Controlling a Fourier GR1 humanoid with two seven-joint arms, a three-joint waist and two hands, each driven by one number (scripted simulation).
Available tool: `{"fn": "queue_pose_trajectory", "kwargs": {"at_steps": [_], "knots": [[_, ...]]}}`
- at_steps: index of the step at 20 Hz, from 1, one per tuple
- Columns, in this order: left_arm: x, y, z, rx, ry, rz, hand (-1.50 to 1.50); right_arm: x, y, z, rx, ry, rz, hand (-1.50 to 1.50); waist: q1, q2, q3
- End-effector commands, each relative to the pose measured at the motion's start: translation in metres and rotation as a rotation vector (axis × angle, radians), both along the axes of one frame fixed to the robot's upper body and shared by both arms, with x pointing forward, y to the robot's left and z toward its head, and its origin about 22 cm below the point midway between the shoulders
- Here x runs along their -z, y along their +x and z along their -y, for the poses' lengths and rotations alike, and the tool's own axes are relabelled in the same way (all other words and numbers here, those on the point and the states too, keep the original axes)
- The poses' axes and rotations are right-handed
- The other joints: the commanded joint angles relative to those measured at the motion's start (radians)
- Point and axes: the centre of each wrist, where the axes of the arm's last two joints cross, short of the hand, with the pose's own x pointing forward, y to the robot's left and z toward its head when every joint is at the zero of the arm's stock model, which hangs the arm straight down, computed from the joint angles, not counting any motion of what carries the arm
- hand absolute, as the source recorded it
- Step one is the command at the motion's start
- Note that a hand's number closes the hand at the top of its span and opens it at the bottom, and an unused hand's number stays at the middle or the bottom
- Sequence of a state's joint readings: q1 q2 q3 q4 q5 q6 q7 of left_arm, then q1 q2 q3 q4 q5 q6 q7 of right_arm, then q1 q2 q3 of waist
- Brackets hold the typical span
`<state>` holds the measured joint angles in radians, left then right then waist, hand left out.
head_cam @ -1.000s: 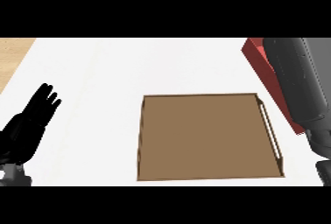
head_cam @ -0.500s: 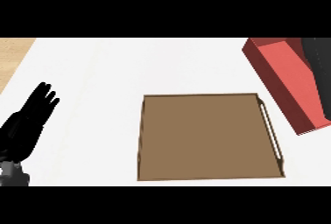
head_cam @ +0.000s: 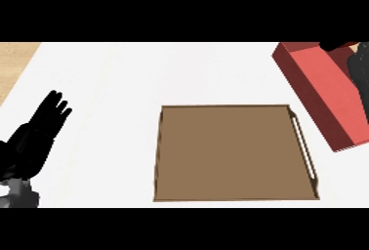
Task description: Pick the bell pepper from the tray and place it in the cardboard box
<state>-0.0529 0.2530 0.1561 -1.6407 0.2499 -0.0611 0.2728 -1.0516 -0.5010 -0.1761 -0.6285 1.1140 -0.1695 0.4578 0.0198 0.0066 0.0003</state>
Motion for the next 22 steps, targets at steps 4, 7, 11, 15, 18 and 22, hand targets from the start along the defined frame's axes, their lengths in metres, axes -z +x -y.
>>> {"fn": "queue_pose_trajectory", "kwargs": {"at_steps": [4,7,11,15,18,22], "knots": [[-0.001,-0.002,0.007,0.009,-0.004,-0.002,0.0,0.038,-0.002,0.033,0.006,0.178,-0.15,1.5,0.012,0.005,0.001],[-0.004,-0.001,0.003,-0.002,0.005,0.018,0.0,0.06,-0.003,0.029,0.132,0.238,-0.2,-1.5,0.01,0.004,0.0],[-0.011,-0.002,-0.016,-0.013,0.01,0.006,0.0,0.095,-0.021,0.052,0.033,0.251,-0.215,-1.5,-0.002,-0.001,0.0],[0.005,-0.01,0.001,-0.002,0.021,-0.015,0.0,0.096,-0.02,0.042,-0.04,0.279,-0.049,-1.5,-0.008,-0.005,0.0],[0.002,-0.008,0.002,0.0,0.002,-0.01,0.0,0.06,-0.023,0.072,0.004,0.375,0.209,-1.5,-0.005,-0.001,0.003],[0.014,-0.013,0.001,0.005,-0.011,0.001,0.0,0.063,-0.022,0.065,0.07,0.501,0.409,-1.5,-0.004,-0.002,0.001]]}}
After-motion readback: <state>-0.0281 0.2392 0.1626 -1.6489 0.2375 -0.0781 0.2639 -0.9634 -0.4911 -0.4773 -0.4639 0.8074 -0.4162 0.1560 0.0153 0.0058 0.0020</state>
